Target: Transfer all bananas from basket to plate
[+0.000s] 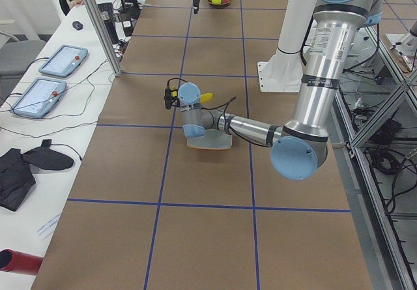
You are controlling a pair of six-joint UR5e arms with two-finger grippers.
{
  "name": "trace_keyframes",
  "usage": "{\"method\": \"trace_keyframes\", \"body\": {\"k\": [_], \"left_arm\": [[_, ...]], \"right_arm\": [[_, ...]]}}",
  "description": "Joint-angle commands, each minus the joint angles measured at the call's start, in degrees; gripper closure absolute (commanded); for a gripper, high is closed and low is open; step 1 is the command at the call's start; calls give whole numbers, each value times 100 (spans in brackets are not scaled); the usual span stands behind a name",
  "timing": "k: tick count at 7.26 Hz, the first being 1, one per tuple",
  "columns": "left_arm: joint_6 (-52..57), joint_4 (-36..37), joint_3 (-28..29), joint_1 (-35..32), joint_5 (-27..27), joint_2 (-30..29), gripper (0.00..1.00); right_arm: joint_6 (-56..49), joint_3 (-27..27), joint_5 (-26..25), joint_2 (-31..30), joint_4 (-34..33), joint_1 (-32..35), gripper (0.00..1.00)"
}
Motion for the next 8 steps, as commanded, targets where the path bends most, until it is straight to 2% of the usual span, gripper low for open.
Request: {"method": "trace_keyframes", "body": {"k": [1, 3, 4, 5, 6, 7, 8], "left_arm": [[72, -14, -334, -4, 22, 788, 100], [81, -6, -318, 162, 136, 931, 100], [90, -6, -309, 267, 136, 939, 78], [99, -6, -300, 416, 153, 948, 51], [99, -6, -300, 444, 214, 948, 37], [116, -14, -300, 436, 215, 983, 12], [116, -15, -300, 427, 215, 992, 0]], "right_arm": [[-74, -71, -77, -73, -9, -5, 1], [-74, -107, -77, -169, 0, 4, 1], [-74, -124, -77, -179, 0, -5, 1], [-74, -142, -77, -179, 0, -5, 1], [-74, -151, -77, -179, 0, -5, 1], [-74, -151, -77, -179, 0, -5, 1], [-74, -151, -77, -170, 0, -5, 1]]}}
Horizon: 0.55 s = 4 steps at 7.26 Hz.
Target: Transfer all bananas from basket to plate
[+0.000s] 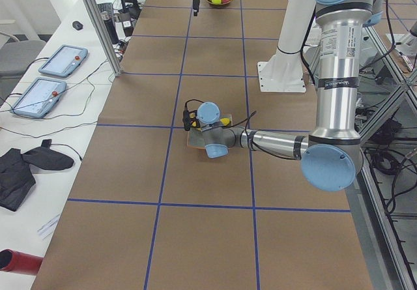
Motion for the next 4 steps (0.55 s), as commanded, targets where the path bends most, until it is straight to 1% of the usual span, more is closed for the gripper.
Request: {"method": "trace_keyframes", "body": {"k": [1, 2, 3, 4], "left_arm": [[6, -3, -8, -78, -2, 9, 0], [6, -3, -52, -279, -54, -8, 0], [15, 32, -26, -751, -237, -60, 0], [15, 145, 18, -1043, -492, -183, 0]], "right_arm": [[9, 6, -17, 15, 0, 8, 1], [9, 6, -235, 7, -17, 78, 1], [-43, -12, -620, -185, -26, 122, 1], [-792, -273, -789, -265, -53, 357, 1]]}}
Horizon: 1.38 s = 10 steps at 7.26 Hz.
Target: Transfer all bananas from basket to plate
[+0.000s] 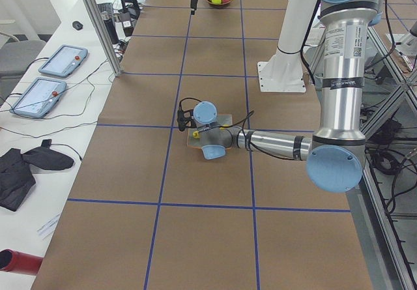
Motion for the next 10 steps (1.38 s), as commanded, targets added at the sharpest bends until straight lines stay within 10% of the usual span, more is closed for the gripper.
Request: {"method": "trace_keyframes", "body": {"k": [1, 5, 10], "left_arm": [[81, 509, 29, -730, -280, -393, 0], [2587, 2563, 2, -2182, 45, -992, 0], [4861, 4201, -50, -2325, 310, -1221, 0]], "right_arm": [[-1445, -441, -287, -377, -61, 504, 1], [-4112, -1128, -235, -1466, -52, 1849, 1], [-6437, -2271, -217, -1994, -8, 2967, 1]]}}
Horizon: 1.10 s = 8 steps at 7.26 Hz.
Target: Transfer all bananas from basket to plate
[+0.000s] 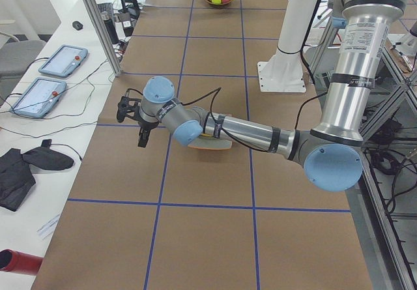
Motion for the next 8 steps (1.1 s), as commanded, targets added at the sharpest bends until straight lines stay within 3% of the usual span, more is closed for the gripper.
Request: {"method": "trace_keyframes", "body": {"k": [1, 4, 5, 8], "left_arm": [[438, 912, -52, 13, -204, -324, 0], [579, 1084, -61, 110, -390, -282, 0], [614, 1484, -88, 223, -407, -326, 0], [1630, 2094, -141, 198, -277, -335, 0]], "right_arm": [[-295, -241, 50, -295, -4, 296, 1], [-444, -242, 41, -524, -21, 411, 1], [-436, -242, 33, -568, -48, 429, 1], [-445, -233, 41, -673, -48, 455, 1]]}}
